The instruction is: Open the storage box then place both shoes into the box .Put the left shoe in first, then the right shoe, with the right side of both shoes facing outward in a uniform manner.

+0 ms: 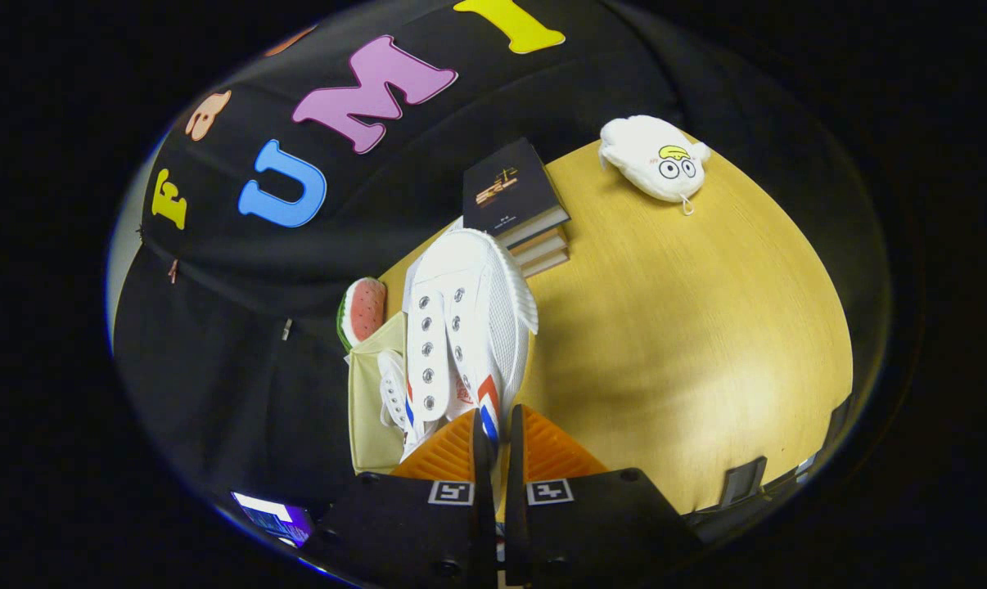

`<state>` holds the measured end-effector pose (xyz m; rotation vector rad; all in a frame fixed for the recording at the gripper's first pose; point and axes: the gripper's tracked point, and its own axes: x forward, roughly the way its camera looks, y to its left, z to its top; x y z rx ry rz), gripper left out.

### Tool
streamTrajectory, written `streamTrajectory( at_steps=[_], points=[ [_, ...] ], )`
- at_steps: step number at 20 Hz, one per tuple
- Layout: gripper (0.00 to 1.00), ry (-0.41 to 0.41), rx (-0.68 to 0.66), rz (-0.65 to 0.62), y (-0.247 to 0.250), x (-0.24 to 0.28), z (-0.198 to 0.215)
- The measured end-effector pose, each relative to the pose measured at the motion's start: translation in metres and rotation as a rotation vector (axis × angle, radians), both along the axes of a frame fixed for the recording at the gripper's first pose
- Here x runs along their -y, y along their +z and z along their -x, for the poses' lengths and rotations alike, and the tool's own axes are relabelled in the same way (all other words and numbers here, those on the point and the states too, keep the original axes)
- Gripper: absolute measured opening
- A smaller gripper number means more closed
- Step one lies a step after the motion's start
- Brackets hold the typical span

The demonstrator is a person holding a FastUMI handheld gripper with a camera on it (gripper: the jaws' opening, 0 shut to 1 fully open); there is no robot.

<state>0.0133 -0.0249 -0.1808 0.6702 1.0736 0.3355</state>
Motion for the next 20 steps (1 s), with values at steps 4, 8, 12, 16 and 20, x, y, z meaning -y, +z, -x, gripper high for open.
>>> streamTrajectory(
  at_steps=[4, 8, 12, 16, 20],
  points=[
    [0.09, 0.020, 0.027, -0.002, 0.025, -0.046, -0.001],
    [0.09, 0.056, 0.033, -0.017, 0.037, -0.099, 0.003],
    [0.09, 0.094, 0.029, 0.008, 0.031, -0.140, 0.009],
    [0.09, 0.134, 0.018, 0.055, 0.012, -0.174, 0.011],
    [0.09, 0.162, 0.011, 0.106, -0.009, -0.192, 0.014]
  ],
)
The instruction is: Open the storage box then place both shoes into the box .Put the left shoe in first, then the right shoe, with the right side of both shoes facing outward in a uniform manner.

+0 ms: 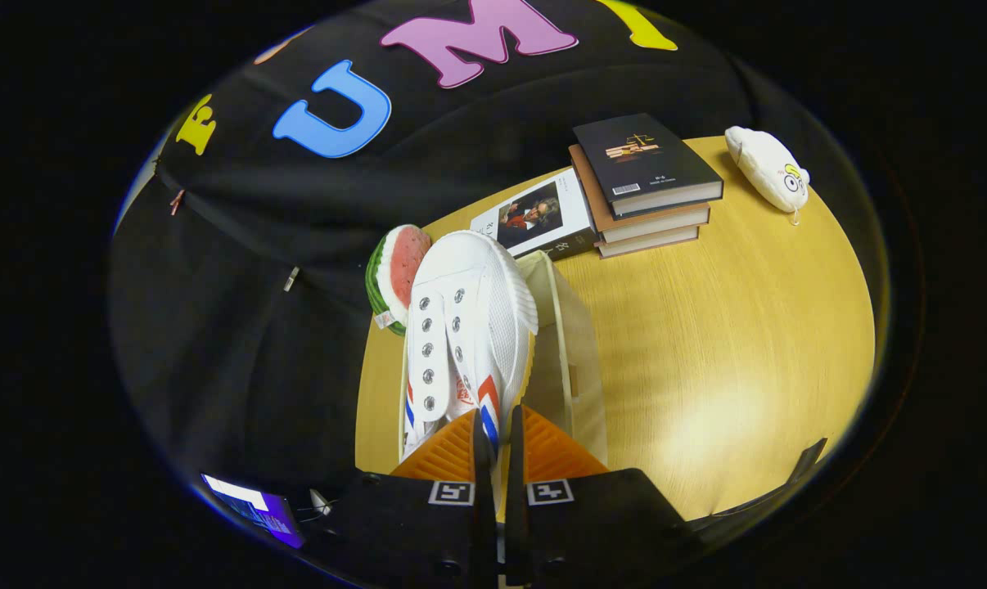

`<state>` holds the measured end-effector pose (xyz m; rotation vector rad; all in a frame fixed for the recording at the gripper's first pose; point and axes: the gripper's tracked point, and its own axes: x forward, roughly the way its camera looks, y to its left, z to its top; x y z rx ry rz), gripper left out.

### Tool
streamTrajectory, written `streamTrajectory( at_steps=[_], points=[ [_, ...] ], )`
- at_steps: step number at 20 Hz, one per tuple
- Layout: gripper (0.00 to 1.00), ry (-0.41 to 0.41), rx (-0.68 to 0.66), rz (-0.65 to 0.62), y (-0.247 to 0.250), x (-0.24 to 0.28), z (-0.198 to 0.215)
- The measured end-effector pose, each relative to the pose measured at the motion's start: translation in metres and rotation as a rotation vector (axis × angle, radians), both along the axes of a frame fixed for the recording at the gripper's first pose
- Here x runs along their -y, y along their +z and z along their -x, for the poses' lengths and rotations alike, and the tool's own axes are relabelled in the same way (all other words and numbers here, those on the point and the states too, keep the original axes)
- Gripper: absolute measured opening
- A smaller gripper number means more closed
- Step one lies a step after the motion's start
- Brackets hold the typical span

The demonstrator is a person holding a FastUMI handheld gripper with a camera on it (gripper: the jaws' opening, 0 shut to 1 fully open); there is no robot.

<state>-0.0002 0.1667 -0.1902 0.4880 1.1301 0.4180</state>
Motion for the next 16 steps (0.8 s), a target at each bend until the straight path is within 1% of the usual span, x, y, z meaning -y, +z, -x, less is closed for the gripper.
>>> streamTrajectory(
  at_steps=[4, 6, 7, 8, 9, 10, 12, 13, 16],
  points=[
    [0.09, 0.011, -0.021, 0.046, -0.018, -0.005, 0.005],
    [0.09, 0.010, -0.029, 0.049, -0.021, -0.006, 0.005],
    [0.15, 0.008, -0.027, 0.035, -0.018, -0.009, 0.004],
    [0.21, 0.003, -0.021, -0.013, -0.009, -0.017, 0.003],
    [0.36, -0.021, -0.006, -0.066, 0.009, -0.021, 0.000],
    [0.51, -0.044, 0.014, -0.107, 0.018, -0.024, -0.012],
    [0.96, -0.081, 0.059, -0.125, 0.035, -0.017, -0.026],
    [0.98, -0.090, 0.082, -0.116, 0.040, -0.009, -0.030],
    [0.99, -0.107, 0.166, -0.067, 0.053, 0.019, -0.034]
  ],
)
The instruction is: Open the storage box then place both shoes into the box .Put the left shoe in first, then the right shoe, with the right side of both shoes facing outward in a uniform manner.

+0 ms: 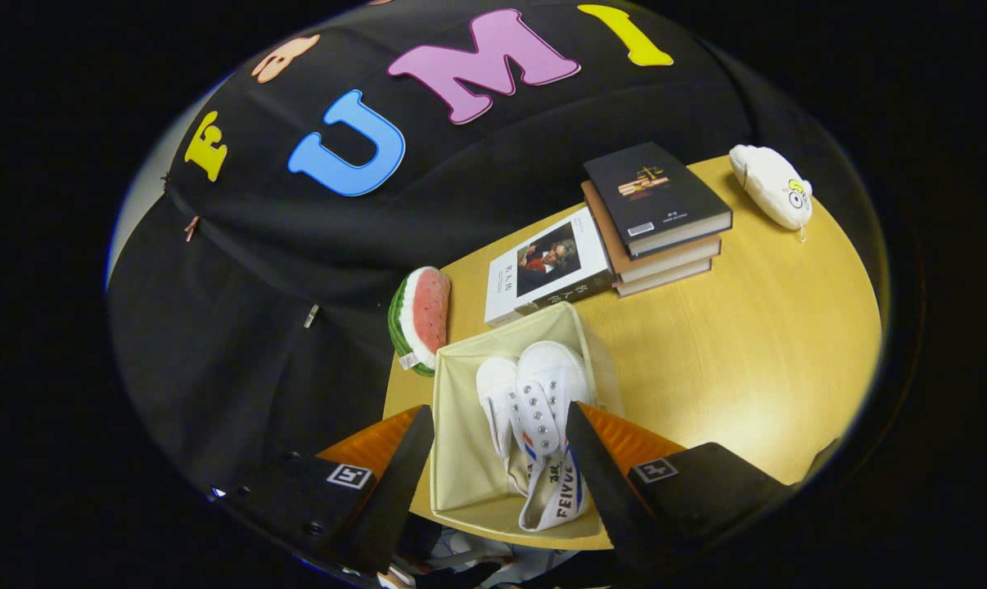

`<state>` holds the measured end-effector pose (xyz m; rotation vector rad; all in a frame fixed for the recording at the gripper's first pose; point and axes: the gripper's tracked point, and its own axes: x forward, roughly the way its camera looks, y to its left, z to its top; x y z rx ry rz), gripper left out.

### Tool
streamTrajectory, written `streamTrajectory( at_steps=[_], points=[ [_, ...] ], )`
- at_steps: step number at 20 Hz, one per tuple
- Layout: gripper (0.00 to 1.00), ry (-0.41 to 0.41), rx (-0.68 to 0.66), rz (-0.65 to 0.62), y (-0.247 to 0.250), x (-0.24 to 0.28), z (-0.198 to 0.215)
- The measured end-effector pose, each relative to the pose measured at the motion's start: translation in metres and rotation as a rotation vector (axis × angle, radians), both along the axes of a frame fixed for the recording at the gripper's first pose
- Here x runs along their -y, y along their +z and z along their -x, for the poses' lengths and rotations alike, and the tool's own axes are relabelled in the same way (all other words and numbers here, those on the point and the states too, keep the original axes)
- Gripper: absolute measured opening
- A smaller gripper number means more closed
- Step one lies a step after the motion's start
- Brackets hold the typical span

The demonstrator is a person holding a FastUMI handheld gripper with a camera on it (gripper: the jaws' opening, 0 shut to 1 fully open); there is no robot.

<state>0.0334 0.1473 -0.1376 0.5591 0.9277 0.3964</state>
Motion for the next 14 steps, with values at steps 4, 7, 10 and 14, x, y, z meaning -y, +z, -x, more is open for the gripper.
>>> streamTrajectory(
  at_steps=[4, 7, 10, 14],
  points=[
    [0.99, -0.041, 0.146, 0.077, 0.026, 0.046, 0.000],
    [0.99, -0.098, 0.266, 0.104, 0.057, 0.085, -0.003],
    [0.99, -0.157, 0.419, 0.143, 0.091, 0.130, -0.013],
    [0.98, -0.230, 0.631, 0.254, 0.125, 0.187, -0.018]
  ],
)
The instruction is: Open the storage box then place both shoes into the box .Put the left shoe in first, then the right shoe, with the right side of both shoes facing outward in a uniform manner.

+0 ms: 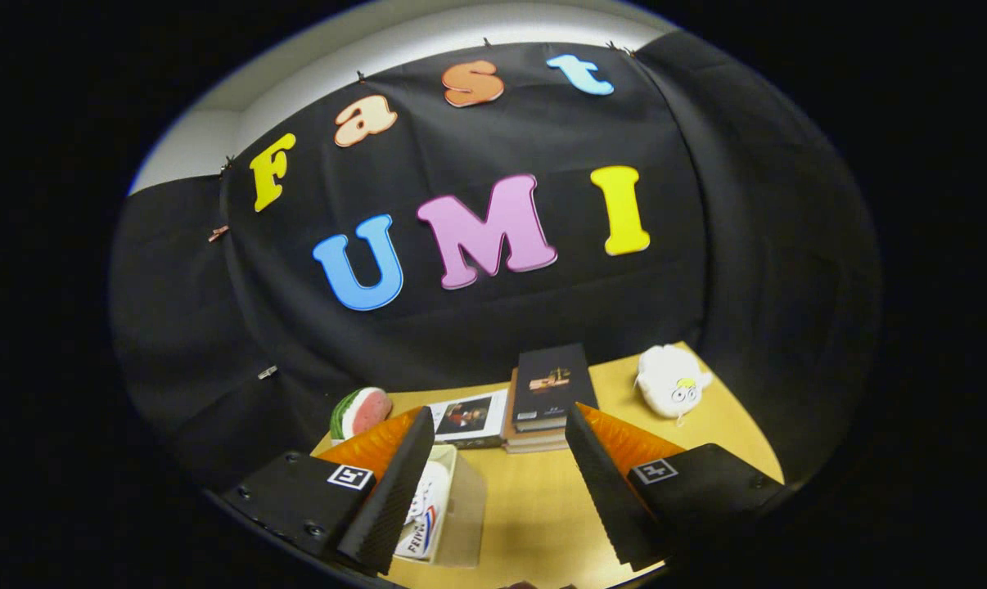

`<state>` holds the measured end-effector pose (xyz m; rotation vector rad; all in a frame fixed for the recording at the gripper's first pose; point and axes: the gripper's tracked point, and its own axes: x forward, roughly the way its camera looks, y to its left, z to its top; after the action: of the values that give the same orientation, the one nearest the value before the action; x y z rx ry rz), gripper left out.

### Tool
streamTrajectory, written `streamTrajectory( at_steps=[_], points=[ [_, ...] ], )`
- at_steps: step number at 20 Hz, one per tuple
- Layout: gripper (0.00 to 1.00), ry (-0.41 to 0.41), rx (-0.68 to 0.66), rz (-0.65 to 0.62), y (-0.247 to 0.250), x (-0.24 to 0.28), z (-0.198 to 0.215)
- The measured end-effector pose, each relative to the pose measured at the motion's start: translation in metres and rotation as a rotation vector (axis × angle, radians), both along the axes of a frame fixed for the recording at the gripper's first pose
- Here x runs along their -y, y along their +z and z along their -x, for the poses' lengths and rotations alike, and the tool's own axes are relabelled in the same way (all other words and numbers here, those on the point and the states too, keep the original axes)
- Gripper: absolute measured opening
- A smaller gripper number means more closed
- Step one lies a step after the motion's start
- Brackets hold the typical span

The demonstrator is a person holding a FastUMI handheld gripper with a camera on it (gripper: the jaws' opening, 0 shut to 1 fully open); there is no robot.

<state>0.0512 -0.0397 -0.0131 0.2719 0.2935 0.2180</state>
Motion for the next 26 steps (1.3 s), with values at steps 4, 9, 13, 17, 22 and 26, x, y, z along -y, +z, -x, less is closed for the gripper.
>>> streamTrajectory(
  at_steps=[4, 9, 13, 17, 22, 26],
  points=[
    [0.99, -0.029, 0.123, 0.110, 0.027, 0.042, 0.006],
    [0.98, -0.002, 0.314, 0.249, 0.058, 0.068, 0.011],
    [0.98, 0.043, 0.327, 0.232, 0.054, 0.080, 0.013],
    [0.98, 0.072, 0.352, 0.202, 0.049, 0.085, 0.004],
    [0.98, 0.108, 0.349, 0.186, 0.048, 0.074, 0.007],
    [0.98, 0.139, 0.332, 0.187, 0.041, 0.064, 0.004]
  ],
)
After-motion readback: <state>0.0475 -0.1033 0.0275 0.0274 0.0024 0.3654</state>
